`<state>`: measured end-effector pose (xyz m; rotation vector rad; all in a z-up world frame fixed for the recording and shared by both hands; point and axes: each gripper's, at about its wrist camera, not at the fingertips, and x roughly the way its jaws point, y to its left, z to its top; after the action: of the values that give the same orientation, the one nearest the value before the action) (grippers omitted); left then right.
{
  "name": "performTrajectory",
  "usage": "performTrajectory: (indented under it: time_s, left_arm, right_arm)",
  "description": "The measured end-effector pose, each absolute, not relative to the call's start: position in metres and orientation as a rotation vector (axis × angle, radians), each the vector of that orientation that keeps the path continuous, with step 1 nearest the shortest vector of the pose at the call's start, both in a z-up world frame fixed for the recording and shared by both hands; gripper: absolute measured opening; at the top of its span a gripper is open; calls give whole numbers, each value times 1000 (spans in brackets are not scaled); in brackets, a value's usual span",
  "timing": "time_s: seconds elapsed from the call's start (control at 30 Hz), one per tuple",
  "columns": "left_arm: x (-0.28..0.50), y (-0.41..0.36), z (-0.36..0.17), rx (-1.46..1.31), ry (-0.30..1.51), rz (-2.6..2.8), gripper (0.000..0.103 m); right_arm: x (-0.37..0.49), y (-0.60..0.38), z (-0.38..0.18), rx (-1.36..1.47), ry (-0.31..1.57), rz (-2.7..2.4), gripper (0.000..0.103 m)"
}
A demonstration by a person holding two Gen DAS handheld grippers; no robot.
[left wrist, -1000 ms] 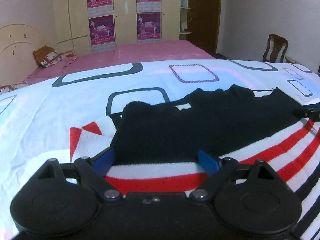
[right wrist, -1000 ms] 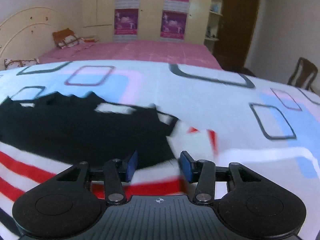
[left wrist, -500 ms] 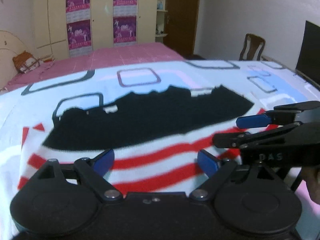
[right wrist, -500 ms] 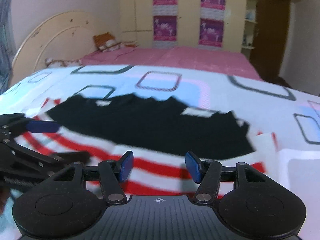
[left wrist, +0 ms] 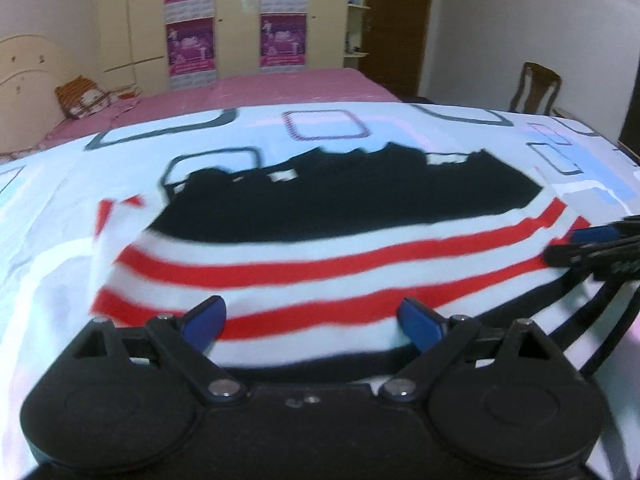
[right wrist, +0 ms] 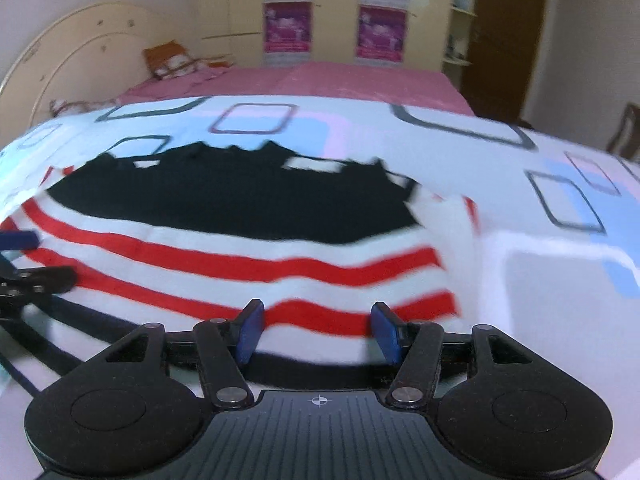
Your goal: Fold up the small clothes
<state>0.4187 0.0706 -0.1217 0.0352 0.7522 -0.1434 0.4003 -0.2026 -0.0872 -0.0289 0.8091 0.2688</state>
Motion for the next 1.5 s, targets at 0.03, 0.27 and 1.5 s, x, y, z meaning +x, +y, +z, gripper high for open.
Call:
performTrajectory:
  time_s: [0.03,0.27,1.5]
  left_arm:
    - [415,75,-123,38,755,-132,95]
    - [393,72,-104,40,727,-133,90]
    - [362,62,-123,45,777,-183,85]
  right_arm:
    - [397,-206,-86,-36,810,259,57]
    - [366,-198,-60,-7,753,275,57]
    - [325,-227,-85,-66,905,222,47]
